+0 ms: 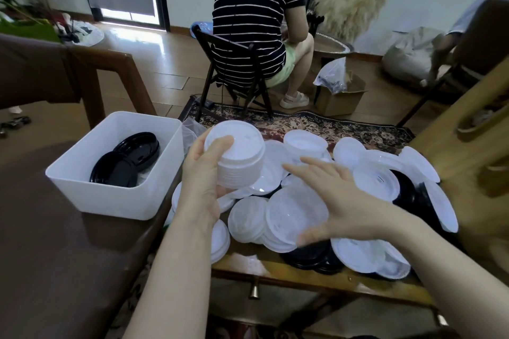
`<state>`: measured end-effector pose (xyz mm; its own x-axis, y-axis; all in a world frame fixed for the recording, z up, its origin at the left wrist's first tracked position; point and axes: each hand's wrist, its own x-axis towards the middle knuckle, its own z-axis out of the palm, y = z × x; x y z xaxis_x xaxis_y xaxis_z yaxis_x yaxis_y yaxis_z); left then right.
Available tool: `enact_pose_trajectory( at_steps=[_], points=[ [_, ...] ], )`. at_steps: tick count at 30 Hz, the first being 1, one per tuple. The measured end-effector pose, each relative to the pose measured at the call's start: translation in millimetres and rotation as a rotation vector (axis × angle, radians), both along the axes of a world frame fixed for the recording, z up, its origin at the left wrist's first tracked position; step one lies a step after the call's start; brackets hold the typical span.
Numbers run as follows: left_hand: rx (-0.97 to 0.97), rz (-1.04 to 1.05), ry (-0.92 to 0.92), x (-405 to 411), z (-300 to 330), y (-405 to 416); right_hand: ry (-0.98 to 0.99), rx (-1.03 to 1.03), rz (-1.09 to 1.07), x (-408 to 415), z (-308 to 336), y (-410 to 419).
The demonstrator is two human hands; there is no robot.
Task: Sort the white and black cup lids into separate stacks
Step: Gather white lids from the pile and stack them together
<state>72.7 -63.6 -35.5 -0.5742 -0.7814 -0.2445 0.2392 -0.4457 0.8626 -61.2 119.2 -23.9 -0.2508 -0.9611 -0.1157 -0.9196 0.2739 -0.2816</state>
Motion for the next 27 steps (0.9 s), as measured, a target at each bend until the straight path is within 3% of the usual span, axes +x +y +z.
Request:
enact_pose_trajectory(
  at_steps=[4,8,11,13,19,24,27],
  points=[
    [0.017,0.008,-0.012,0,-1,3,0.159,0.084,0.049,5,-13,11],
    [-0.014,-0.019,-0.033,0,-2,10,0.233,0.004,0.037,5,-21,11],
    [-0.02,-0.044,-0.022,0,-3,12,0.182,-0.116,0.0,1,-23,15],
    [-0.024,-0.059,-0.018,0,-3,12,0.044,-0.244,-0.075,1,-16,19],
    [-0.073,-0.097,-0.002,-4,0,21,-0.638,-0.54,-0.337,2,9,21],
    [-0.085,-0.119,0.012,-5,0,25,-0.849,-0.808,-0.549,5,25,9],
    [-0.095,-0.144,0.001,-7,-1,30,-1.096,-0.815,-0.665,5,37,-2]
  ],
)
